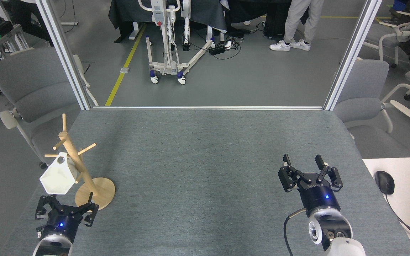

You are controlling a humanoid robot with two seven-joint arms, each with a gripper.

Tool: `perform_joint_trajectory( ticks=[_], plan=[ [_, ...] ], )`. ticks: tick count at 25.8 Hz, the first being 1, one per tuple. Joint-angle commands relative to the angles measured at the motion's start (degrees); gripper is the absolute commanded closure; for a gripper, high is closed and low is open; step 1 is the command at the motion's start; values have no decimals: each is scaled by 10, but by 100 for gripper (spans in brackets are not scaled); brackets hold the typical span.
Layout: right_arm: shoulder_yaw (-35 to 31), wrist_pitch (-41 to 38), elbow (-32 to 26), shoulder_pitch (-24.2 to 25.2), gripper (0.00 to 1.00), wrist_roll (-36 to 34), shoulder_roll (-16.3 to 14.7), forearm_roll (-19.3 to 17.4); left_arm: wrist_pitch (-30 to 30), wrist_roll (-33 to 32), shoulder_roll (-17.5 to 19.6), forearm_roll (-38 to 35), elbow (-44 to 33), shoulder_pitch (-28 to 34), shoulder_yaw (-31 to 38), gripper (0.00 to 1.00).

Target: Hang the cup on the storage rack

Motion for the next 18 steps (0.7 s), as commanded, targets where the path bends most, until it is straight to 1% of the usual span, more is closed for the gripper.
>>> perform_joint_trajectory(
  ticks=[1,11,12,15,18],
  plan=[
    [1,1,1,1,0,0,1,0,-28,5,-35,1,-9,13,1,2],
    [0,1,2,-1,0,1,-7,0,-133,6,-158,5,-84,47,-5,2],
    [0,1,2,-1,0,1,-6,1,-138,6,-163,5,-90,47,-17,2],
    [1,1,2,3,0,1,1,3,-125,5,-163,14,-97,45,-89,2],
    [2,0,2,8,0,1,1,7,-87,4,-164,45,-96,34,-147,2]
  ],
)
